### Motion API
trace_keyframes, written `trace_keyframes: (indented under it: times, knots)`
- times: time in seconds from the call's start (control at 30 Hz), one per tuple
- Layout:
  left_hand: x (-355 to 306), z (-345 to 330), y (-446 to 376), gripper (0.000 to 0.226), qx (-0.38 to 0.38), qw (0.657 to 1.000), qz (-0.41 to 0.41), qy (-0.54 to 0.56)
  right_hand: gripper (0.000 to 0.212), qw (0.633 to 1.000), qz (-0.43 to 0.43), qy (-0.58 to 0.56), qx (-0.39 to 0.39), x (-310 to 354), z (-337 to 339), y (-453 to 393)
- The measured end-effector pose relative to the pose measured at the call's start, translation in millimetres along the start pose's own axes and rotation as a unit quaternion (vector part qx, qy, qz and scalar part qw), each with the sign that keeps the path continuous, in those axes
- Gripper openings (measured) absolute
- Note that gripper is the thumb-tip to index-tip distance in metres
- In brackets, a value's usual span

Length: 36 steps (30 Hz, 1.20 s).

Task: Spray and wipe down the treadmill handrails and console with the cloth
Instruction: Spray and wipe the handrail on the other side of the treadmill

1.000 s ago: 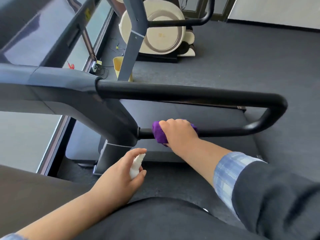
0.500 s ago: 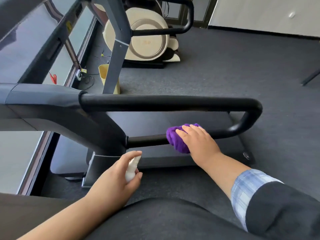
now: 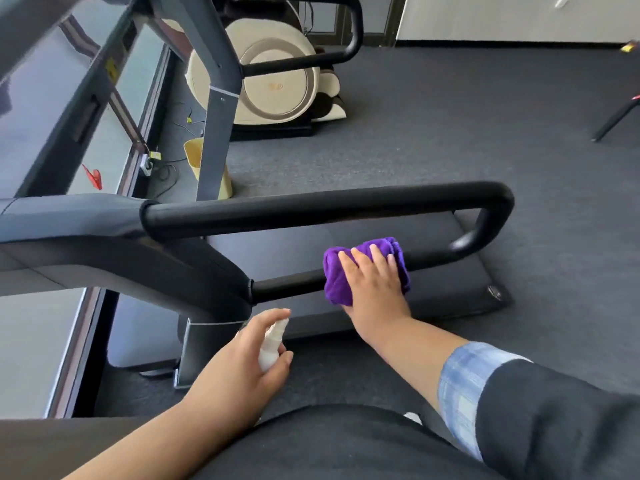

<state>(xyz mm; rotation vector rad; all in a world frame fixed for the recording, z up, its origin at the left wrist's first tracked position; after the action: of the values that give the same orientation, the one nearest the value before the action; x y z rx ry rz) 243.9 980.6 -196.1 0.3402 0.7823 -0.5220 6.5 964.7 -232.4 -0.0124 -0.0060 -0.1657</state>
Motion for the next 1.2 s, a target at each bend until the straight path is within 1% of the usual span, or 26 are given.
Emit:
trace_keyframes:
  times: [0.1, 0.17, 0.23, 0.33, 0.4, 0.47, 0.53, 0.57, 0.6, 0.67, 0.7, 0.77, 0.83, 0.93, 1.0, 1.03, 1.07, 1.1, 1.13, 1.2]
  knots:
    - [-0.5, -7.0, 1.9, 0.064, 0.009, 1.000, 0.012, -0.001, 0.085, 0.993, 0.112, -0.016, 0.036, 57.2, -5.9, -3.2]
    - [-7.3, -11.5, 2.4, 0.062, 0.009, 1.000, 0.010, 0.000, 0.079, 0.982, 0.182, -0.010, 0.055, 82.7, -9.0, -0.2]
    - [-15.5, -16.9, 0.8, 0.063, 0.004, 1.000, 0.007, -0.007, 0.073, 0.973, 0.221, 0.016, 0.062, 83.0, -7.9, 3.2]
    - [-27.8, -29.0, -5.3, 0.065, 0.000, 1.000, 0.007, -0.007, 0.066, 0.961, 0.265, 0.048, 0.058, 54.6, -3.1, 13.8]
    - [-38.0, -39.7, -10.5, 0.062, -0.004, 1.000, 0.012, -0.002, 0.067, 0.962, 0.265, 0.016, 0.060, 29.9, -2.9, 28.8]
    - [-51.7, -52.2, -16.5, 0.055, -0.019, 1.000, 0.016, 0.000, 0.071, 0.966, 0.234, -0.091, 0.064, 5.3, -4.3, 47.6]
    - [-67.6, -64.7, -23.5, 0.052, -0.041, 0.999, 0.027, 0.007, 0.071, 0.959, 0.175, -0.208, 0.078, -22.1, -5.6, 64.4]
    - [-76.7, -71.6, -27.2, 0.051, -0.051, 0.998, 0.033, 0.013, 0.066, 0.951, 0.129, -0.266, 0.087, -38.4, -5.8, 71.1]
    - [-86.0, -79.3, -30.7, 0.050, -0.058, 0.997, 0.037, 0.019, 0.059, 0.933, 0.073, -0.338, 0.094, -56.8, -6.3, 76.9]
    - [-106.6, -97.3, -36.3, 0.050, -0.068, 0.996, 0.044, 0.027, 0.050, 0.865, -0.053, -0.489, 0.105, -97.7, -7.7, 88.4]
    - [-117.4, -107.3, -38.1, 0.050, -0.072, 0.996, 0.047, 0.029, 0.048, 0.828, -0.106, -0.540, 0.106, -119.3, -9.2, 94.8]
    - [-137.7, -129.6, -40.6, 0.050, -0.077, 0.995, 0.052, 0.036, 0.049, 0.779, -0.187, -0.592, 0.090, -162.8, -12.4, 104.4]
    - [-152.9, -149.2, -42.0, 0.051, -0.087, 0.993, 0.060, 0.044, 0.050, 0.731, -0.250, -0.632, 0.067, -199.7, -11.7, 107.2]
    - [-171.0, -170.7, -46.1, 0.052, -0.128, 0.988, 0.080, 0.046, 0.041, 0.623, -0.335, -0.707, 0.016, -247.3, -5.3, 95.8]
    - [-183.4, -178.3, -47.2, 0.053, -0.154, 0.983, 0.087, 0.043, 0.038, 0.549, -0.360, -0.754, -0.020, -269.6, 1.8, 76.7]
    - [-189.0, -180.1, -46.9, 0.053, -0.163, 0.982, 0.089, 0.042, 0.038, 0.519, -0.350, -0.779, -0.027, -273.4, 7.7, 64.8]
    - [-193.4, -181.0, -46.2, 0.052, -0.171, 0.980, 0.091, 0.041, 0.037, 0.496, -0.329, -0.803, -0.025, -272.7, 14.3, 53.9]
    - [-197.1, -181.3, -44.7, 0.052, -0.176, 0.979, 0.093, 0.040, 0.037, 0.484, -0.307, -0.819, -0.015, -268.9, 19.7, 44.9]
    - [-200.0, -181.4, -43.3, 0.052, -0.178, 0.979, 0.096, 0.038, 0.036, 0.482, -0.290, -0.827, -0.001, -263.3, 22.7, 38.4]
    - [-202.1, -181.0, -40.3, 0.053, -0.180, 0.978, 0.101, 0.038, 0.031, 0.506, -0.280, -0.816, 0.025, -253.0, 23.4, 33.0]
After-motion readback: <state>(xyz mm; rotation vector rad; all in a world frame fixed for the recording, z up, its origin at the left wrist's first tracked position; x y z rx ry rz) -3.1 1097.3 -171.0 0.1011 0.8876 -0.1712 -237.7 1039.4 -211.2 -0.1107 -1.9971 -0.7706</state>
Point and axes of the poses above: each hand's wrist, its own y-axis away from the middle knuckle, its own z-axis out of the back of the hand, x = y × z, the point moved 6 cm from there along -y, towards the middle knuckle, and after that the axes turned 1 degree about x, right-handed, at the moved point
